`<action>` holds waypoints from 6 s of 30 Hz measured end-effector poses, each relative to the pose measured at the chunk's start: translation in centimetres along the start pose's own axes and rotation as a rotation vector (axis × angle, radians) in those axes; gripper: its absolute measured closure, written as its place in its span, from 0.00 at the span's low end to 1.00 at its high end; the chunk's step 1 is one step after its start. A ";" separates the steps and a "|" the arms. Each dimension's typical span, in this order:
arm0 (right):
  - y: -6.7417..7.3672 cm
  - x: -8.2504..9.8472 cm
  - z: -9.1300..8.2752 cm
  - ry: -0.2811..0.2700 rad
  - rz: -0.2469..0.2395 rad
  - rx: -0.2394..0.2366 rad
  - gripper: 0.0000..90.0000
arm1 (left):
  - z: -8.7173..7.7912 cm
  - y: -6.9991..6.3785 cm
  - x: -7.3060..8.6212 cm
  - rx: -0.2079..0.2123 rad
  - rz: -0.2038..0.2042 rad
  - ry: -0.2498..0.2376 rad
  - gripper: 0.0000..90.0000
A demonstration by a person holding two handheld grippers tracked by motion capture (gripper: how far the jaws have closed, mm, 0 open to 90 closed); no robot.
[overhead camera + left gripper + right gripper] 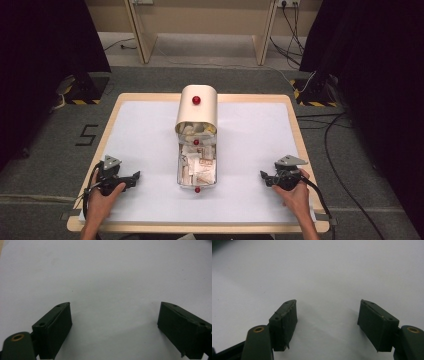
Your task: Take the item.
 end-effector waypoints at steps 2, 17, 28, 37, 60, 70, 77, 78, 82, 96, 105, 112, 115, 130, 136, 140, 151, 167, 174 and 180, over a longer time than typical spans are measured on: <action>0.0 0.0 0.0 0.000 0.000 0.000 0.35 | 0.0 0.0 0.0 0.000 0.000 0.000 0.13; -0.1 -0.2 -0.1 0.012 -0.001 0.001 0.38 | 0.0 0.0 0.0 0.001 -0.001 0.001 0.13; 1.3 -2.4 -1.9 -0.080 -0.027 -0.006 0.44 | 0.0 0.0 0.0 0.001 0.000 0.001 0.13; 3.0 -3.6 -2.7 -0.109 -0.053 -0.043 0.45 | 0.0 0.0 0.0 0.001 -0.002 -0.001 0.13; 9.8 -6.2 -4.1 -0.173 -0.149 -0.200 0.52 | 0.0 0.0 0.0 0.001 0.000 0.001 0.13; 12.1 -7.2 -4.6 -0.205 -0.171 -0.272 0.57 | 0.0 0.0 0.0 0.001 -0.002 -0.001 0.13; 13.2 -7.8 -4.9 -0.220 -0.186 -0.305 0.59 | 0.0 0.0 0.0 0.001 -0.001 0.001 0.13; 13.4 -7.8 -4.9 -0.221 -0.181 -0.321 0.60 | 0.0 0.0 0.0 0.001 0.000 0.001 0.13; 13.9 -7.9 -4.7 -0.216 -0.194 -0.324 0.60 | 0.0 0.0 0.0 0.001 0.000 0.001 0.13; 16.1 -8.5 -4.2 -0.218 -0.234 -0.378 0.65 | 0.0 0.0 0.0 0.001 -0.001 0.001 0.13; 17.9 -8.7 -3.5 -0.220 -0.242 -0.428 0.67 | 0.0 0.0 0.0 0.001 -0.001 0.001 0.13; 18.5 -8.1 -2.3 -0.192 -0.274 -0.424 0.73 | 0.0 0.0 0.0 0.001 0.000 0.001 0.13; 18.6 -7.9 -1.9 -0.186 -0.285 -0.417 0.76 | 0.0 0.0 0.0 0.001 0.000 0.001 0.13; 18.9 -7.3 -0.5 -0.160 -0.312 -0.411 0.91 | 0.0 0.0 0.0 0.001 0.000 0.000 0.13; 18.4 -7.8 -1.2 -0.189 -0.324 -0.402 0.98 | 0.0 0.0 0.0 0.001 0.000 0.000 0.13; 18.0 -8.3 -1.9 -0.217 -0.309 -0.405 0.99 | 0.0 0.0 0.0 0.001 -0.001 0.000 0.12; 16.6 -9.7 -3.9 -0.287 -0.277 -0.384 0.99 | 0.0 0.0 0.0 0.001 -0.001 0.001 0.13; 13.6 -10.5 -5.0 -0.322 -0.236 -0.330 0.99 | 0.0 0.0 0.0 0.001 -0.001 0.000 0.13; 12.3 -10.5 -5.1 -0.323 -0.209 -0.308 0.99 | 0.0 0.0 0.0 0.001 -0.001 0.000 0.13; 11.2 -10.6 -5.1 -0.324 -0.192 -0.289 0.99 | 0.0 0.0 0.0 0.001 -0.001 0.001 0.13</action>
Point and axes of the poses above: each handheld gripper's, and its own axes: z roughly forward along the jaws, x roughly out of its underside, y roughly to its left, the point moved 4 cm from there along z, roughly forward along the jaws, and after that the axes turned 5 degrees about x, right-handed, at the moved point
